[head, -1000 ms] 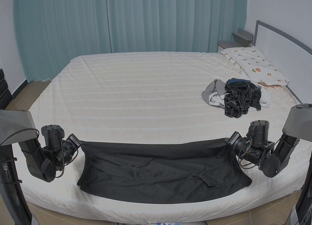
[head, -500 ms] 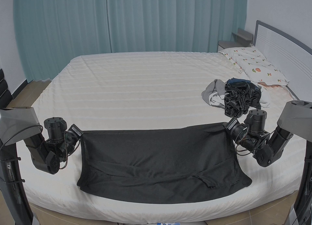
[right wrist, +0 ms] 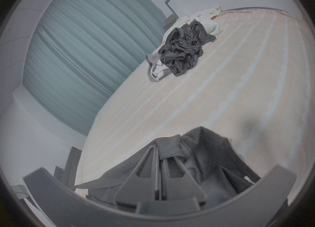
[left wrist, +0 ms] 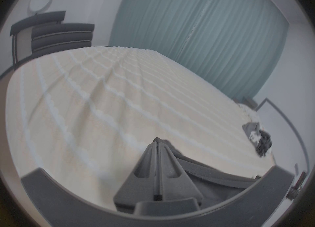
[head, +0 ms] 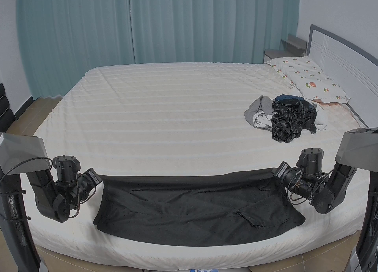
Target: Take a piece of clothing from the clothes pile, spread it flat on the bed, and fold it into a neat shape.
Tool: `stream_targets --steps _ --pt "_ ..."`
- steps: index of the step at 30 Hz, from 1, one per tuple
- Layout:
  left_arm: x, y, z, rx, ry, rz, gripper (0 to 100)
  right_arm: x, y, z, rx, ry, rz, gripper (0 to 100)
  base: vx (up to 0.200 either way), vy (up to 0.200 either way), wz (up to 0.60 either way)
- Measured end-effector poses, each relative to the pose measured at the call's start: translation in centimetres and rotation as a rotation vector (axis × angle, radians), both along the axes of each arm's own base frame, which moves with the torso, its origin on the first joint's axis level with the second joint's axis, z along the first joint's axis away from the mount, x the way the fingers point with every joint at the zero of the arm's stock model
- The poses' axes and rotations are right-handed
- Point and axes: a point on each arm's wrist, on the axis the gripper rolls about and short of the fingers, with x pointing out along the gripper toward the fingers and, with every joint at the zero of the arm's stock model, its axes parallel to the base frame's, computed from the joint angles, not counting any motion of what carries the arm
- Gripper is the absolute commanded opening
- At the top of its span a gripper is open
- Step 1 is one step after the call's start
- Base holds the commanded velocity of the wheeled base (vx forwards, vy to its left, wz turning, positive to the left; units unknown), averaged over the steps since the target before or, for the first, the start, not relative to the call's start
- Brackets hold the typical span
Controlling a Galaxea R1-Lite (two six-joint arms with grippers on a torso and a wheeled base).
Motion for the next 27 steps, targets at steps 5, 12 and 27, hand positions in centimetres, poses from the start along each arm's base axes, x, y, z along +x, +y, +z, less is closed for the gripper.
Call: stream_targets --steps 5,12,27 --pt "-1.9 -0.1 -1.0 0.079 0.066 -0.048 0 -1.8 -0.1 -0.9 -0.039 0.062 0.026 0 0.000 0.000 0.00" --pt "-3.1 -0.4 -2.5 0.092 0.127 -0.062 0 -3.1 -0.2 -2.1 -0.059 0.129 0.037 0 0.000 0.000 0.00" --pt "-4.6 -0.4 -3.5 0.093 0.202 -0.066 100 -4.6 -0.5 -3.2 -0.075 0.205 0.036 100 0.000 0.000 0.00"
